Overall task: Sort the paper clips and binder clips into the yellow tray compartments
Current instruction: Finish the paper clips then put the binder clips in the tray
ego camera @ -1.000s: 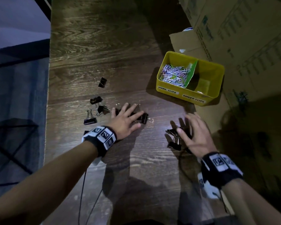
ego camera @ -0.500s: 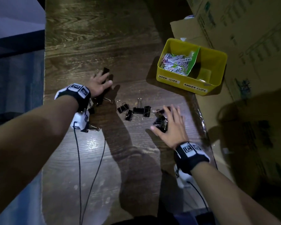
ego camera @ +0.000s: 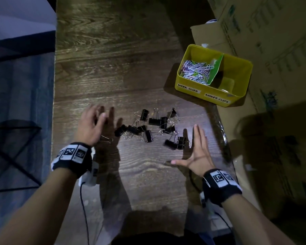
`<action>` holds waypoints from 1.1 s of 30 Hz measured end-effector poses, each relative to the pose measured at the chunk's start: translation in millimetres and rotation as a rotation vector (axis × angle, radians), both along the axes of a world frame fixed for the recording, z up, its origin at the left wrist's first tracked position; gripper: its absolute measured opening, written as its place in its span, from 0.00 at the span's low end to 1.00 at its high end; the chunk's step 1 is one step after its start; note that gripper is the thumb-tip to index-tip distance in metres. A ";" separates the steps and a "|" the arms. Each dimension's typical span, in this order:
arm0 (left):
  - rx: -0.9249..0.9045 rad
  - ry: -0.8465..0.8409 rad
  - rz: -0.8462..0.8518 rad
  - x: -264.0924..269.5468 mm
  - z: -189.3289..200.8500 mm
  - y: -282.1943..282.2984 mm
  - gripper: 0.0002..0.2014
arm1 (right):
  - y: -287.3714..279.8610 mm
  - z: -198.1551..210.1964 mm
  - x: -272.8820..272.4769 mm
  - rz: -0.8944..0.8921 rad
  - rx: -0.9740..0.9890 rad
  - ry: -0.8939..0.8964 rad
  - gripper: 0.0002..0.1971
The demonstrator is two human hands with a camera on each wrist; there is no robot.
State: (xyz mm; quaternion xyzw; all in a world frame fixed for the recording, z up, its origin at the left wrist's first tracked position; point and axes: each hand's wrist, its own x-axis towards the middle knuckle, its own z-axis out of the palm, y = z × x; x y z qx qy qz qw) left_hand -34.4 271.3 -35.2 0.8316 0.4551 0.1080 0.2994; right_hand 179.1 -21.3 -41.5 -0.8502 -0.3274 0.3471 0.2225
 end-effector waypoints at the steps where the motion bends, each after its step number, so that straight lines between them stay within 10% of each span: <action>1: -0.013 0.027 0.091 -7.1 -0.8 3.0 0.26 | 6.8 -0.5 4.5 0.026 -0.009 -0.012 0.75; 6: -0.069 0.362 -0.040 2.8 -16.0 -2.7 0.30 | 51.3 5.8 30.6 0.314 -0.013 -0.112 0.76; 12: -0.057 0.299 -0.262 40.3 -23.5 -43.5 0.37 | 72.4 -0.6 23.5 0.639 -0.040 -0.172 0.73; 23: -0.223 0.111 -0.243 66.4 -22.6 -128.2 0.38 | 55.4 0.6 -19.2 0.221 0.203 0.053 0.63; 33: -0.175 0.298 -0.325 28.9 -17.0 -148.6 0.38 | 20.0 1.5 -19.6 0.333 0.028 -0.104 0.59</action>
